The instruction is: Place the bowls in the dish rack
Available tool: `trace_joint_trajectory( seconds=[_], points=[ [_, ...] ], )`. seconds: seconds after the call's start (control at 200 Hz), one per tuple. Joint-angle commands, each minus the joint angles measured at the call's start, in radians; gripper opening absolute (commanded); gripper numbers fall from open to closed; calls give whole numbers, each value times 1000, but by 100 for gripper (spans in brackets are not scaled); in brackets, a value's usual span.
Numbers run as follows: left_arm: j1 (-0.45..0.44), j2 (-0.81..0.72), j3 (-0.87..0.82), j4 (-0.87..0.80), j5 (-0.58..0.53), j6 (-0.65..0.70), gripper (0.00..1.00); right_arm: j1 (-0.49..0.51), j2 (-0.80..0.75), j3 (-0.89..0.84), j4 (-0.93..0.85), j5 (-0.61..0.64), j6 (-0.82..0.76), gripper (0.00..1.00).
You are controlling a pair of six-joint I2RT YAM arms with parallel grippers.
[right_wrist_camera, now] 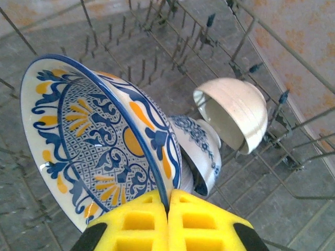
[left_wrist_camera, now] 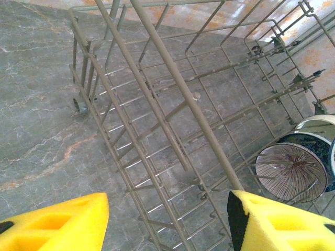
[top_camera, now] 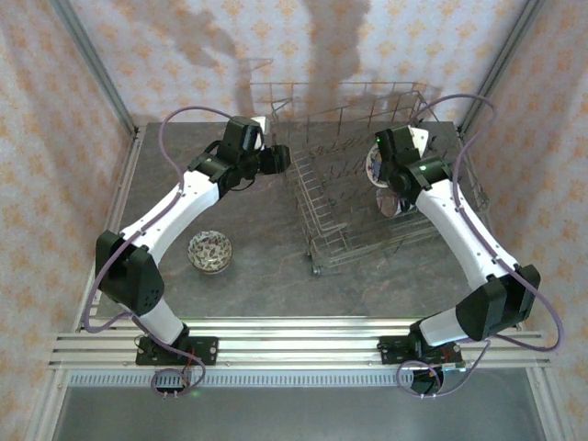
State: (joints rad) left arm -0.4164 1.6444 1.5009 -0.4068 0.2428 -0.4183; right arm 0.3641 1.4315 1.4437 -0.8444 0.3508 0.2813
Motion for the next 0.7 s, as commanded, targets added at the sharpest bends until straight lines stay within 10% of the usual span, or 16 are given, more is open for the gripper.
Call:
trace_joint_trajectory(
  seconds=[0.0,0.696],
  points=[
    [9,-35,-17,3,-22,6,63,13,-25,-22,-17,81,41,0],
    [21,-37,-60,7,3,-3,63,58,83,-40,-47,261,-1,0]
  ],
)
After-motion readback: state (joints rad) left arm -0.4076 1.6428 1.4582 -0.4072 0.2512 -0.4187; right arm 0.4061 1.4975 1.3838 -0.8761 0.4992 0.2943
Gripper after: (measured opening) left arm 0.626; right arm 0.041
